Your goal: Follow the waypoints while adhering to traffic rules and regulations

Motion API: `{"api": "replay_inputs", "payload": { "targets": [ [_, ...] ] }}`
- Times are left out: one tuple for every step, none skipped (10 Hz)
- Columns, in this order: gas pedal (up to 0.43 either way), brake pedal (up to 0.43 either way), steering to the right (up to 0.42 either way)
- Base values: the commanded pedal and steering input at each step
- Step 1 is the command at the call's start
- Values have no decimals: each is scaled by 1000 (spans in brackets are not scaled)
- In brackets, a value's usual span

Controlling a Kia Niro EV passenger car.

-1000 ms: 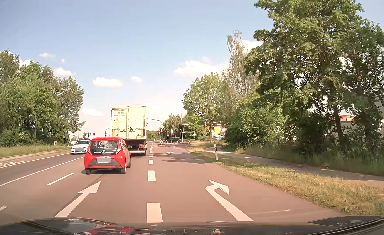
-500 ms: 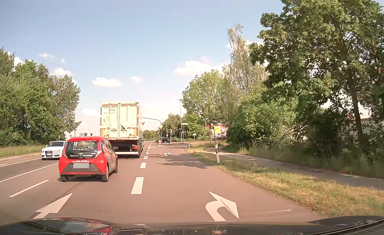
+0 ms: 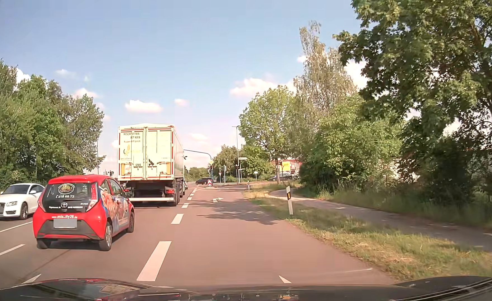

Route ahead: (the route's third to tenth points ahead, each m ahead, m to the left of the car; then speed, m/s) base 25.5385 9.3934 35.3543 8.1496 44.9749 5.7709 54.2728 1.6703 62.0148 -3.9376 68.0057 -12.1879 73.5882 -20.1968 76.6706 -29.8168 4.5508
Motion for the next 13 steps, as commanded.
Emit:
{"api": "replay_inputs", "payload": {
  "targets": [
    [138,18,-73],
    [138,12,-73],
    [138,12,-72],
    [157,18,-71],
    [169,12,-70],
    [169,12,-68],
    [169,12,-66],
    [169,18,-58],
    [169,18,-50],
    [169,18,-48],
    [169,12,-48],
    [169,18,-49],
    [169,12,-53]
  ]
}}
